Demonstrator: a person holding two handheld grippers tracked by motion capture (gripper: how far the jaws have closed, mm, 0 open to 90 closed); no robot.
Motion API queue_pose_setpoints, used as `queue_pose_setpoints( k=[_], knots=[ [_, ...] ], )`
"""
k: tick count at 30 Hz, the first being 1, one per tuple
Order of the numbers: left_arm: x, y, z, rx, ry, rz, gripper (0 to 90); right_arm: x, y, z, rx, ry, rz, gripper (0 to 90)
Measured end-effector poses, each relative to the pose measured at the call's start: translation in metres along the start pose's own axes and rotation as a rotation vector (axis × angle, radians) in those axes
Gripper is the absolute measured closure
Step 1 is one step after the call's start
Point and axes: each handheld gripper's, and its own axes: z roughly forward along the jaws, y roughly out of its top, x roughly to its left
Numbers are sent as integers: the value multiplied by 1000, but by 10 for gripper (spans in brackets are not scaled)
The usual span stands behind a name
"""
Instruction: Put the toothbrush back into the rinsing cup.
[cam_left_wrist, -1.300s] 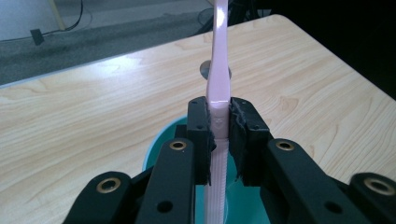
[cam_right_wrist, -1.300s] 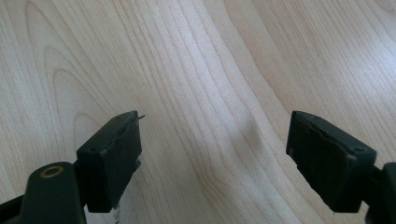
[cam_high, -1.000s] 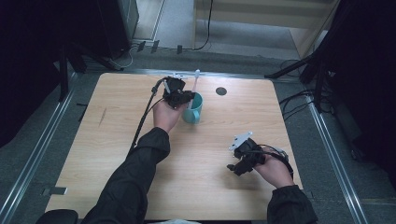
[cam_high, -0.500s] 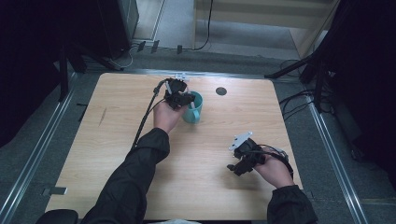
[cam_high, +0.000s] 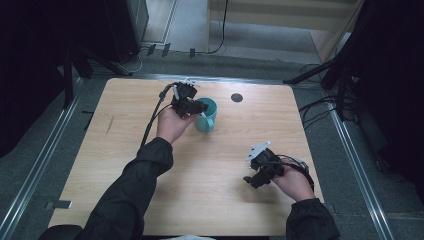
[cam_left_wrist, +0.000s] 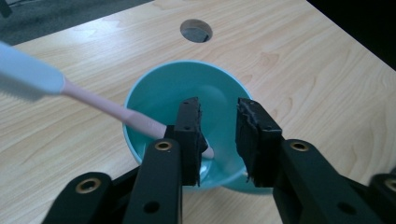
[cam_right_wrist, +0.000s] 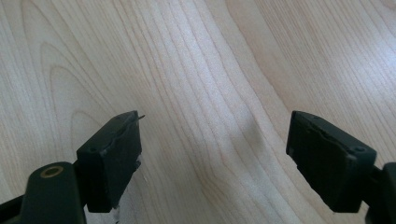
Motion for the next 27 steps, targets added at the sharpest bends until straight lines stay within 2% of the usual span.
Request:
queue_pose_setpoints(
  k=[4,12,15,27],
  knots=[
    [-1,-5,-6,20,2,28,628,1,1,-1,0,-1,1,180],
    [-1,-14,-25,15,-32,31,559,0,1,0,1,-1,-3,180],
    [0,-19,-32,20,-33,42,537,0,1,1,3,1,-4,179],
    [7,-46,-56,35,-41,34,478,0,4,2,2,7,-11,180]
  ],
)
